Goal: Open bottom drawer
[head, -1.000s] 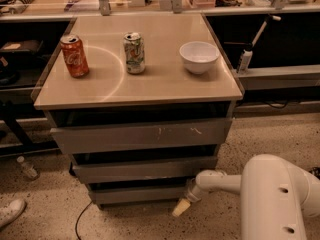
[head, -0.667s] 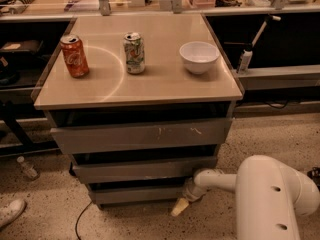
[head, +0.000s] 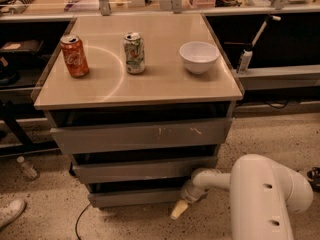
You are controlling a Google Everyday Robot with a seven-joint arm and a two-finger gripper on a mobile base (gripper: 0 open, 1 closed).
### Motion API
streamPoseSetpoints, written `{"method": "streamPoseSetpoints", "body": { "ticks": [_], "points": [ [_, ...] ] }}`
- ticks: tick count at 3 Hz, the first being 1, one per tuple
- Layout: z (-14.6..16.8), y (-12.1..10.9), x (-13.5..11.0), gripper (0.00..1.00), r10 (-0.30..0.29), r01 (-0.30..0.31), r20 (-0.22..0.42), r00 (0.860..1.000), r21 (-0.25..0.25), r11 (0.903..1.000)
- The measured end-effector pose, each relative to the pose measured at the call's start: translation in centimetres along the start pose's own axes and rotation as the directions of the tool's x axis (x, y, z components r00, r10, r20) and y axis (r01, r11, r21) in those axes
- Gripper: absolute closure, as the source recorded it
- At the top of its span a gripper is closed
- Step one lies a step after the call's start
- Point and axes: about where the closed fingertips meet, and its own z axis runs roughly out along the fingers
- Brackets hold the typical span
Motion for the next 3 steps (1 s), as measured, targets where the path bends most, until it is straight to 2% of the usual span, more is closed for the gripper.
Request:
{"method": "streamPoseSetpoints", "body": {
  "ticks": [2,3],
  "points": [
    [-2.6,5.3,2.8,0.0,0.088,-0.092,-0.06,0.994,-0.054,0.9943],
    [-4.4,8.2,5.1,0.0,0.168,-0.172,-0.061,0.984,-0.079,0.9818]
  ]
}}
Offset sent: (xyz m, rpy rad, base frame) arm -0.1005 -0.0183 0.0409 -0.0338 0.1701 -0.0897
